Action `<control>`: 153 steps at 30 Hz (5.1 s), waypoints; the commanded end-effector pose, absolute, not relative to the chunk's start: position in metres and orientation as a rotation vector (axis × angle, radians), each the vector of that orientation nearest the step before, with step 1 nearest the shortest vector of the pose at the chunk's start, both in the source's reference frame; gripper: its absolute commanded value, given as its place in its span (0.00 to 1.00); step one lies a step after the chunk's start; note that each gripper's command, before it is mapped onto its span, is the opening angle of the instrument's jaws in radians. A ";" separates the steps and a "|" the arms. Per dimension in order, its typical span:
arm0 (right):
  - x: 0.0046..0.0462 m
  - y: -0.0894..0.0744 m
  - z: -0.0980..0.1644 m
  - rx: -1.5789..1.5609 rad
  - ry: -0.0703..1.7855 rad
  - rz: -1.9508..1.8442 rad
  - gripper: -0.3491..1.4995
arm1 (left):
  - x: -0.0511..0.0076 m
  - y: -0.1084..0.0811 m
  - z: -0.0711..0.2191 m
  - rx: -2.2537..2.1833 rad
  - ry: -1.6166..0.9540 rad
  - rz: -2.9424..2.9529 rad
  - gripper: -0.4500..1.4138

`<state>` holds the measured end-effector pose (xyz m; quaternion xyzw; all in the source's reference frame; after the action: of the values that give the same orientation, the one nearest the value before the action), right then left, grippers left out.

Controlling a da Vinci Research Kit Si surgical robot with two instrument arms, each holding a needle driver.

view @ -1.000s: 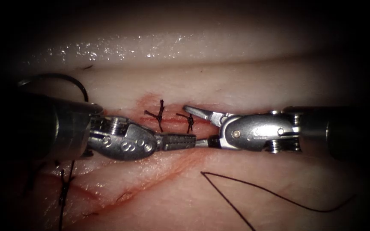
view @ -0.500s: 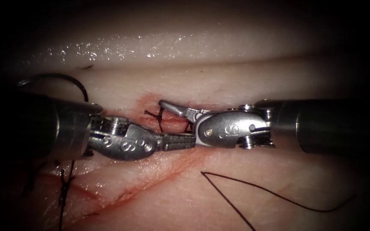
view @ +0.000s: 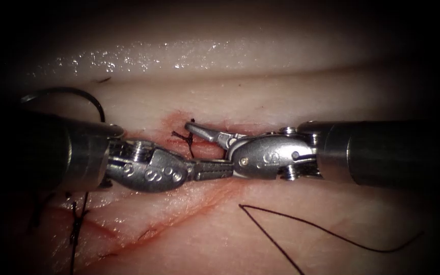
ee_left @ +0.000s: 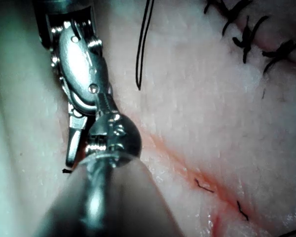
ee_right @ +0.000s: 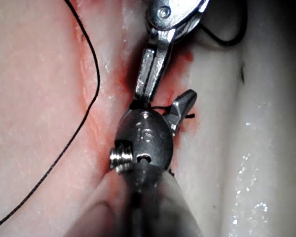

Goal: Wound Closure

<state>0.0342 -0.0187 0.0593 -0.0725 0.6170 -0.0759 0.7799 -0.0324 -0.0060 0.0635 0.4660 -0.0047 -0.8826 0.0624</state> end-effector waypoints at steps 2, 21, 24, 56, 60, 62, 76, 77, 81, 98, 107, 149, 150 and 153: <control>0.0349 -0.018 0.060 -0.159 1.338 -0.165 0.59 | -0.0331 -0.006 0.064 1.410 -0.016 -2.666 0.00; 0.0320 -0.018 0.060 -0.114 1.322 -0.055 0.92 | -0.0307 -0.008 0.062 1.404 -0.010 -2.655 0.00; 0.0310 -0.017 0.059 -0.122 1.324 -0.037 0.91 | -0.0297 -0.008 0.061 1.383 -0.020 -2.680 0.00; 0.0223 -0.015 0.057 -0.090 1.218 0.282 0.50 | -0.0295 0.011 0.084 1.443 0.352 -3.232 0.00; 0.0222 -0.015 0.057 -0.087 1.218 0.287 0.49 | -0.0300 0.009 0.086 1.393 0.538 -3.275 0.00; 0.0222 -0.015 0.057 -0.084 1.219 0.292 0.47 | -0.0301 0.009 0.087 1.397 0.665 -3.295 0.18; 0.0223 -0.016 0.057 -0.085 1.219 0.296 0.44 | -0.0274 0.004 0.083 1.291 1.003 -3.376 0.75; 0.0223 -0.016 0.057 -0.086 1.219 0.296 0.44 | -0.0266 0.004 0.082 1.273 0.992 -3.401 0.74; 0.0223 -0.016 0.057 -0.086 1.219 0.296 0.45 | -0.0248 0.004 0.080 1.250 0.917 -3.431 0.72; 0.0222 -0.016 0.057 -0.080 1.226 0.291 0.48 | -0.0235 0.006 0.074 1.376 0.729 -3.280 0.62; 0.0219 -0.016 0.057 -0.109 1.202 0.266 0.53 | -0.0174 0.007 0.068 1.294 0.612 -3.169 0.60; 0.0228 -0.016 0.055 -0.098 1.207 0.255 0.60 | -0.0089 0.005 0.071 0.516 0.719 -3.376 0.00; 0.0228 -0.016 0.055 -0.094 1.206 0.257 0.60 | -0.0096 0.005 0.070 0.571 0.693 -3.375 0.00; 0.0224 -0.016 0.054 -0.093 1.209 0.252 0.56 | -0.0123 0.006 0.067 0.755 0.613 -3.364 0.00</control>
<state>0.0216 -0.0160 0.0538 -0.0427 0.5659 0.1179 0.8149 -0.0126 0.0062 0.0657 0.2221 0.1638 -0.9444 -0.1788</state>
